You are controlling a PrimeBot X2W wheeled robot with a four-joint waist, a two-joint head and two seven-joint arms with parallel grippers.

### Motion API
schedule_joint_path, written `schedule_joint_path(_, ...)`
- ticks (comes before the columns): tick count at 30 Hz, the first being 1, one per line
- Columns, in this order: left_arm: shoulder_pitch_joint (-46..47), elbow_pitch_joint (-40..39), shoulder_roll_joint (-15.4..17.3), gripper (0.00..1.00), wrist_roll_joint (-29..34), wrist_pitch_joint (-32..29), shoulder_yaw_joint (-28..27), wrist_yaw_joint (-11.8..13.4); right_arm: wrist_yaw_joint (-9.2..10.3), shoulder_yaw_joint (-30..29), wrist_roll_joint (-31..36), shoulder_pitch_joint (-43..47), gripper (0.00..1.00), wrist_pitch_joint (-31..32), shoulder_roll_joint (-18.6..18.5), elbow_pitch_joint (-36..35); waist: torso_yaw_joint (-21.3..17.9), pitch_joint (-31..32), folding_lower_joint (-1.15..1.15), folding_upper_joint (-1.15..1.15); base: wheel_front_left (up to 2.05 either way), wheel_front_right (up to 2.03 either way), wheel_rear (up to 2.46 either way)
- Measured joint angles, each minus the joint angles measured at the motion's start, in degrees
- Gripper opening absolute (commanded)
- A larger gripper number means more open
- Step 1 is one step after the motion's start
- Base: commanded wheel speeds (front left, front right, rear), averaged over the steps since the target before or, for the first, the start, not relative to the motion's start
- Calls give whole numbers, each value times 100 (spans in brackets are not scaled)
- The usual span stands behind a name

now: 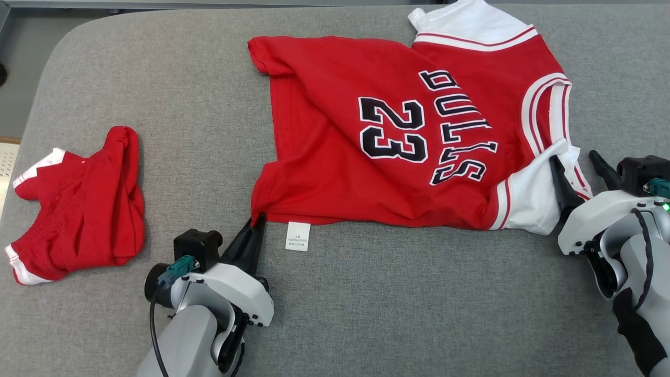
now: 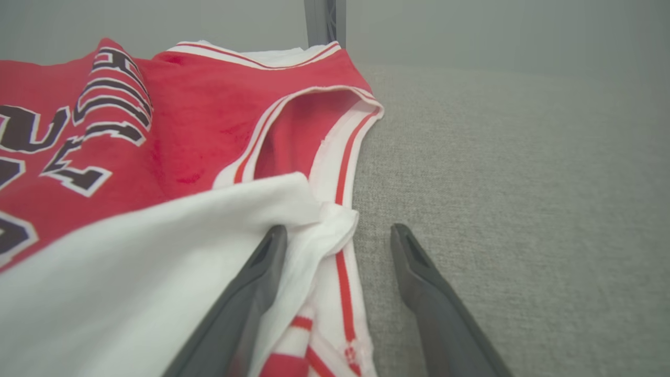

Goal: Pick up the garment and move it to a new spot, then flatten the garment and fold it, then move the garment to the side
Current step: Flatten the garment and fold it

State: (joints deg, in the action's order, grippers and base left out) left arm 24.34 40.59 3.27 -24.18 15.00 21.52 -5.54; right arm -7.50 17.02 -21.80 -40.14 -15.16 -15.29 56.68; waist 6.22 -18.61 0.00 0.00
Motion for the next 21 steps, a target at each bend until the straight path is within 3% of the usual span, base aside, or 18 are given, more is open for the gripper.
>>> schedule_joint_path(6, 64, -7, -14, 0, 45, 8, -49, -44, 0, 129, -97, -138, 100, 0, -52, 66, 12, -78, 0, 0, 0, 0, 0)
schedule_joint_path(8, 66, -8, -20, 0, 56, 11, -63, -46, 0, 179, -127, -180, 49, 0, -58, 75, 19, -102, 0, 0, 0, 0, 0)
schedule_joint_path(10, 73, -7, -27, 0, 63, 14, -73, -53, -1, 212, -142, -188, 10, 0, -60, 74, 30, -122, 0, 0, 0, 0, 0)
schedule_joint_path(11, 76, -7, -31, 0, 77, 14, -78, -55, -1, 231, -144, -198, 0, 0, -62, 62, 34, -129, 0, 0, 0, 0, 0)
schedule_joint_path(21, 83, 59, -48, 0, 109, 14, -145, -96, 0, 314, -176, -224, 0, 0, -122, -32, 40, -83, 0, 0, 0, 0, 0)
